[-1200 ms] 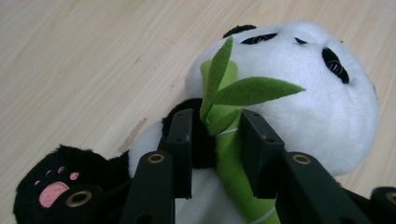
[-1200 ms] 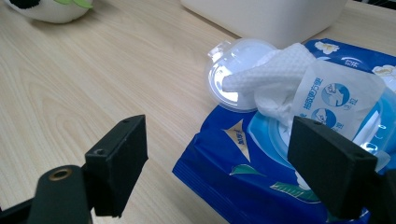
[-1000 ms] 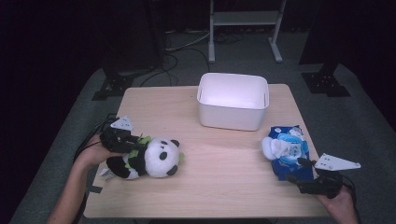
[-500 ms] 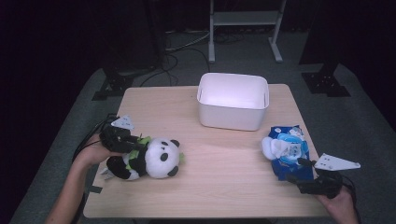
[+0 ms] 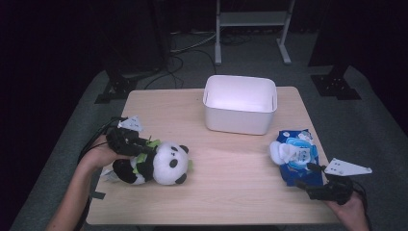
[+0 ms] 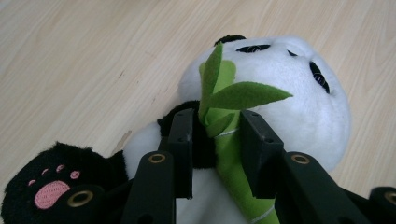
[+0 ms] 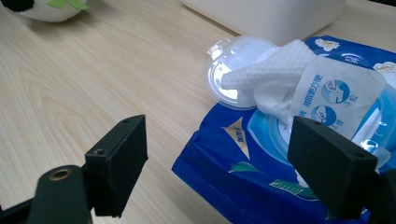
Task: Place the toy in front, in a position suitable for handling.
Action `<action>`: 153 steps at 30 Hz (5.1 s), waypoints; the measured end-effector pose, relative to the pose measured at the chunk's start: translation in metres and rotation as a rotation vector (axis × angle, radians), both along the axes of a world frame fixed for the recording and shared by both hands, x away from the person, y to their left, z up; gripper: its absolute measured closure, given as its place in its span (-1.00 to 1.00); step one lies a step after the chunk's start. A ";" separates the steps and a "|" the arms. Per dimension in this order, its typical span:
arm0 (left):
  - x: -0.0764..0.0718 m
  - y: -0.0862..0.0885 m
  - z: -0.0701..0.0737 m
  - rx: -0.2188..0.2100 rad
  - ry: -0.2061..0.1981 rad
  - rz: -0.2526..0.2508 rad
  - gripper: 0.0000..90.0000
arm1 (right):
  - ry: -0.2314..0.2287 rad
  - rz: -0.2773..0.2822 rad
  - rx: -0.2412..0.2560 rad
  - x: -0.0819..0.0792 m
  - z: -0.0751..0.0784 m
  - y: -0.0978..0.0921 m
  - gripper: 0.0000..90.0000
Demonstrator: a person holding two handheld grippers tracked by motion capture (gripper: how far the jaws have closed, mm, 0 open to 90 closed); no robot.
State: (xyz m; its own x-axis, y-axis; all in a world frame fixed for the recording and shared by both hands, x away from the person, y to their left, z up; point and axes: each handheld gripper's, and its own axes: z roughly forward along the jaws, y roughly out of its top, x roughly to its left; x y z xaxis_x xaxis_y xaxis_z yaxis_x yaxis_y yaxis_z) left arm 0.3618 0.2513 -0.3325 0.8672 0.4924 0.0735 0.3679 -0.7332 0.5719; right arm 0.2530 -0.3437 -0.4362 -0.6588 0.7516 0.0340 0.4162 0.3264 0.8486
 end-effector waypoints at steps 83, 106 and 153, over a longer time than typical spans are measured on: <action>-0.014 -0.186 -0.025 -0.103 0.075 -0.228 0.40 | 0.006 0.014 0.002 0.000 -0.003 0.001 -0.58; -0.017 -0.155 -0.013 -0.202 0.022 -0.195 0.16 | 0.023 0.002 0.002 0.002 -0.006 0.005 -0.58; -0.033 -0.099 -0.041 -0.320 0.050 -0.161 0.10 | 0.005 0.002 0.000 0.010 0.002 0.014 -0.58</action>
State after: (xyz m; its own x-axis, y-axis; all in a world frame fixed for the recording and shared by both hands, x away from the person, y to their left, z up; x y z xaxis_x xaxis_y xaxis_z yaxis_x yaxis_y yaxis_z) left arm 0.3284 0.1528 -0.3733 0.9342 0.3403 -0.1072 0.2958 -0.5709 0.7659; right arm 0.2633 -0.3294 -0.4344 -0.6603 0.7501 0.0375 0.4200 0.3274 0.8464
